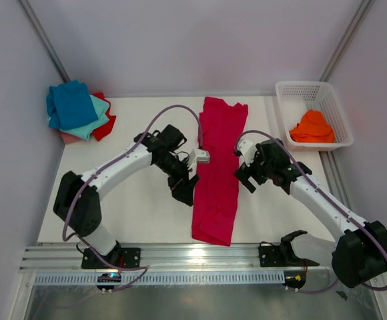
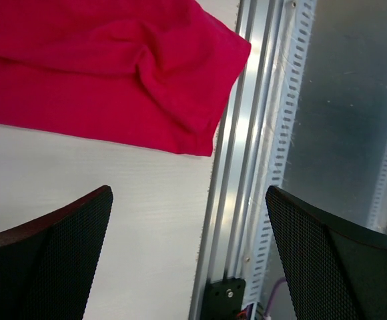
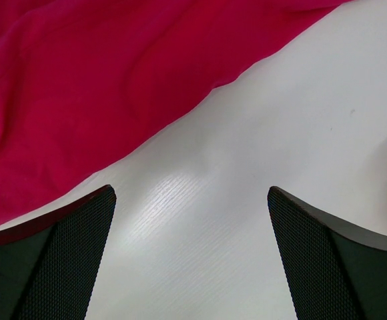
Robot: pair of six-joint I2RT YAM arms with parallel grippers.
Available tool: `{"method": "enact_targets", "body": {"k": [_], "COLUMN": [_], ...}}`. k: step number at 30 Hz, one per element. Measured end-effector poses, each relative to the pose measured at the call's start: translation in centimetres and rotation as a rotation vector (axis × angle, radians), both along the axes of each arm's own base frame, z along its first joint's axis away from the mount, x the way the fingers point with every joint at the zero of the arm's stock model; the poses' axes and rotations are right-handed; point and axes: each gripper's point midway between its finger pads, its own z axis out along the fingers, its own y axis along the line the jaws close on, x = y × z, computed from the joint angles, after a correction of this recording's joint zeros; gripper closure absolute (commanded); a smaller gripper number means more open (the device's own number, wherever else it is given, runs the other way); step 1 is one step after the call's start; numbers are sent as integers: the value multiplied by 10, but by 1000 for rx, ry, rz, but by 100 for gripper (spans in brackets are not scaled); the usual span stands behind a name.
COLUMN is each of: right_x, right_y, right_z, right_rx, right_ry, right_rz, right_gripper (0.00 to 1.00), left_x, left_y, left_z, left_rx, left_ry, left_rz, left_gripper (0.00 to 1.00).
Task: Fold and stack the t-shirts
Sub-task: Fold the tshirt
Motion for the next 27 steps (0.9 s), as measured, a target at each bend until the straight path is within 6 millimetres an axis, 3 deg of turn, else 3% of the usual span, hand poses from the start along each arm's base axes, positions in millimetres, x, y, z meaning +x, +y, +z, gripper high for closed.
{"method": "enact_targets", "body": {"k": [7,10,18,27], "right_x": [6,7,9,13], "right_y": [-1,-2,-3,-3], "right_z": [3,3,5,-2], "right_rx": [0,-4,-6,-17], "right_ry": [-22,-29,-39,-28], "right_rz": [-18,-23,-30,-35], "right_gripper": [1,0,1,1], "left_x": [-26,-36,-31,-52], "left_y": [8,15,12,-10], "left_z": [-56,-72,-88,-98], "left_rx": [62,99,141,191], "left_ry": [280,340,277,170], "left_rz": [-8,6,19,-77], "left_gripper": [1,1,1,1]}}
